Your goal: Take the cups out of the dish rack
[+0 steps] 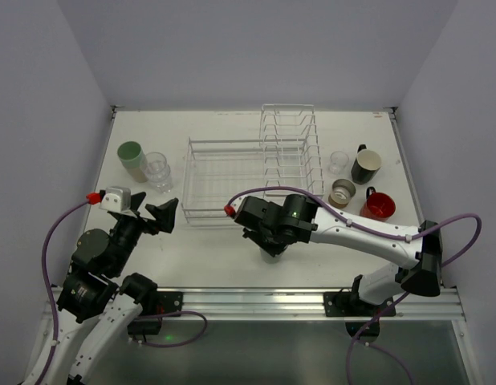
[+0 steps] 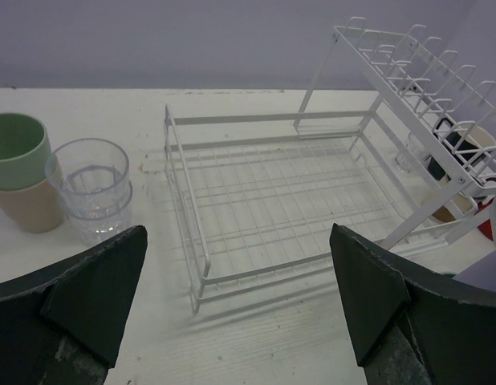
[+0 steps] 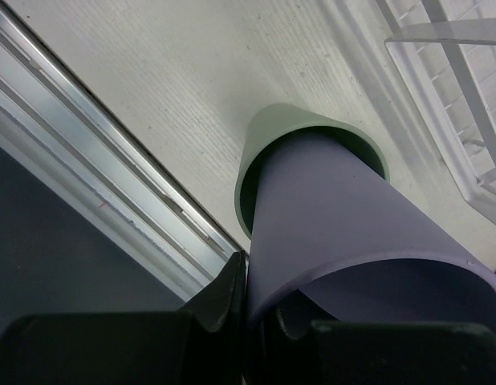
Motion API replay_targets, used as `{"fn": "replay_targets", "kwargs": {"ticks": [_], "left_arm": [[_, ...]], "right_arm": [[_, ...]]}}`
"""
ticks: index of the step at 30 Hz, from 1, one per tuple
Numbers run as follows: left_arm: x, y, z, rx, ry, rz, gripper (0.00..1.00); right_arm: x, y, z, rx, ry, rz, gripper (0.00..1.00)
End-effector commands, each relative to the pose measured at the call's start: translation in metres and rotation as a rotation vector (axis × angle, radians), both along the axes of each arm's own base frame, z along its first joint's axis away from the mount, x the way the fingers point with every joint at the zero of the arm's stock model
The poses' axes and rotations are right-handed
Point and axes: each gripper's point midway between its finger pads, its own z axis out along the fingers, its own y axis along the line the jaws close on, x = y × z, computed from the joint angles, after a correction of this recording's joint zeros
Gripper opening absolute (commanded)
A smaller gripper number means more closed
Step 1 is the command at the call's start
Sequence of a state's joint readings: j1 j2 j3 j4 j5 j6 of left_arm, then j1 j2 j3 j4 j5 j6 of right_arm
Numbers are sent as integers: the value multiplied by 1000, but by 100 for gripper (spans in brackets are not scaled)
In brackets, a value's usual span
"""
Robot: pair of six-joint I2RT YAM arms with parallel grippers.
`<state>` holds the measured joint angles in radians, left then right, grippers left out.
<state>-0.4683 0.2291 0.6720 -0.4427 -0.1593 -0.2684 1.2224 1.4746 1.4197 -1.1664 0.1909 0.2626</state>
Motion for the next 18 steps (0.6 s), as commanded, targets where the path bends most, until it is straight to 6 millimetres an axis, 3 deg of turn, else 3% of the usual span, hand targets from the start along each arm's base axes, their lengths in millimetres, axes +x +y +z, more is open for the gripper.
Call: {"fn": "replay_targets", "kwargs": {"ticks": [1,6,12,14,18], "left_arm": [[1,0,4,10,-32,-7,100],[1,-1,5,8,-33,-11,100],[2,-1,4,9,-27,-8,100],[3,-1,4,11,-26,-7,100],[3,-7,11,-12,-33,-31,100]], "right_arm": [[3,4,-1,7,-10,59,11],[10,10,4,37,-45,49,27],[18,18,30,130,-106,15,46],[21,18,48,183,-139,-3,55],[22,15,90,335,-218,-31,83]]}}
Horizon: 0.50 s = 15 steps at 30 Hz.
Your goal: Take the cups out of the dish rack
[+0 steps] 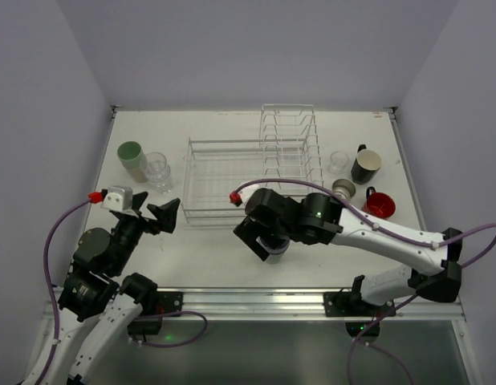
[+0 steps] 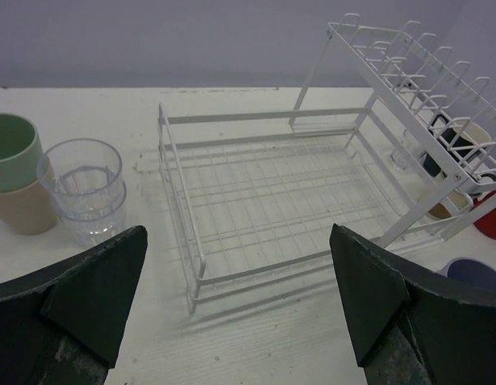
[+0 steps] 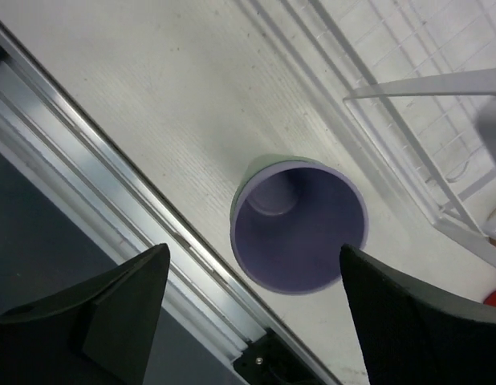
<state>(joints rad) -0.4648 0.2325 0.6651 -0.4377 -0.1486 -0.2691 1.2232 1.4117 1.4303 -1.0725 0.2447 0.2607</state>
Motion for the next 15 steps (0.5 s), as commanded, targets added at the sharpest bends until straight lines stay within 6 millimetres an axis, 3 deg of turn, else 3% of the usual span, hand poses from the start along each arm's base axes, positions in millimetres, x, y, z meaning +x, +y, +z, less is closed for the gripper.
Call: {"fn": "replay_targets", "kwargs": {"ticks": [1,3,5,6,8,9,10,11,12,14,15], "left_arm": [[1,-7,17,-26,-43,-37,100],[-6,-16,37,-75,-82,-93,100],[-17,-24,64,-109,-146,-161,100],[-21,-27,78,-121,-175,-183,100],[-29,-27,108,-133,-223,-208,100],[-32,-26,120,-138,-244,-212,100],[-35,-25,130,-143,-262,-212,100],[-39,-24,151,-148,-295,-217,100],[-42,-23,162,-152,-315,-218,100],[-39,-23,177,-151,-326,-216,100],[-46,-20,194,-159,-361,-215,100]], "right_arm": [[10,3,73,255,-148,-16,91],[13,-9,110,399,-236,-44,99],[17,-11,138,556,-309,-66,99],[13,-29,166,671,-355,-86,99],[11,-39,193,835,-410,-108,99],[7,-63,226,983,-465,-143,99],[7,-71,225,1021,-476,-166,99],[5,-81,234,1076,-494,-184,99],[3,-102,250,1186,-527,-226,99],[1,-123,262,1279,-555,-271,99],[-1,-138,269,1342,-573,-298,99]]}}
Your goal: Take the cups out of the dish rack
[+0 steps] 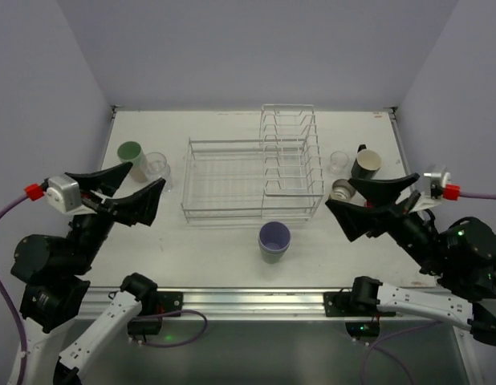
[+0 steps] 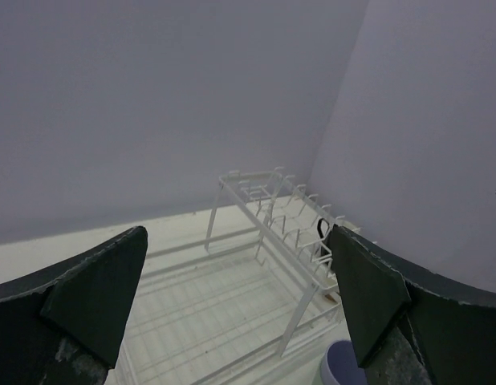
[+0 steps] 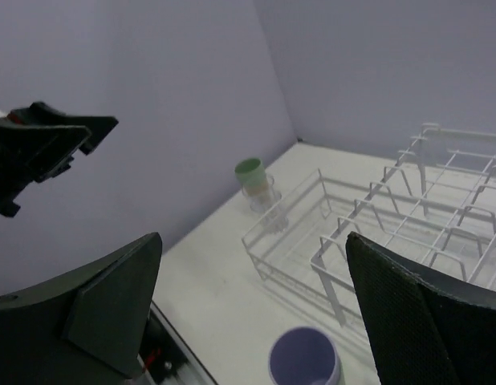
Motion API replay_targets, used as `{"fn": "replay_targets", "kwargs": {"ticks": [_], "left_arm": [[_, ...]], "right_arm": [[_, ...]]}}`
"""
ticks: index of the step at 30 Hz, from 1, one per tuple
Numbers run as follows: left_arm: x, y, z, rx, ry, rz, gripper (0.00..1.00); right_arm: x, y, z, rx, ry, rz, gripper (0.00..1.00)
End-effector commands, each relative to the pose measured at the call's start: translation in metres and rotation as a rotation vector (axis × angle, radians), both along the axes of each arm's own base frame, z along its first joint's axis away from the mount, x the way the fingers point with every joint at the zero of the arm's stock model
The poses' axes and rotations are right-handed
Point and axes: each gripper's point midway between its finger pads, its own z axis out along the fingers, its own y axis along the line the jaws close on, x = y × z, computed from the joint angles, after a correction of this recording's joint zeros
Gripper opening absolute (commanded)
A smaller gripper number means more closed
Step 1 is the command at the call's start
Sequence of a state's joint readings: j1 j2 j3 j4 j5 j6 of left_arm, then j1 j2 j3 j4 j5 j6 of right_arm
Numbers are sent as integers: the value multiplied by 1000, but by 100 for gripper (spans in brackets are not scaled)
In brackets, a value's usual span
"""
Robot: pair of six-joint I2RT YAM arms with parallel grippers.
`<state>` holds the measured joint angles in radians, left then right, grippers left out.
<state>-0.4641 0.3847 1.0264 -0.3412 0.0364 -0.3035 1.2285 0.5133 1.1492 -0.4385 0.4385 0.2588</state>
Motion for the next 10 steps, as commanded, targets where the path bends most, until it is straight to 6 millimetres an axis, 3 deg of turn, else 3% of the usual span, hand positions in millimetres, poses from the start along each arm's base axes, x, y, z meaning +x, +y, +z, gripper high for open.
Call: {"fn": "replay_targets", "kwargs": {"ticks": [1,6,10], "left_arm": [[-11,1,48,-22,-103,-20,100],[-14,6,75,-17,-148,3,100],[-9,10,75,-29,-150,32,100]], "right_arm": [[11,-32,33,246,-25,-127,99],[13,-56,40,309,-39,-188,99],[14,-58,44,319,-57,-203,99]]}}
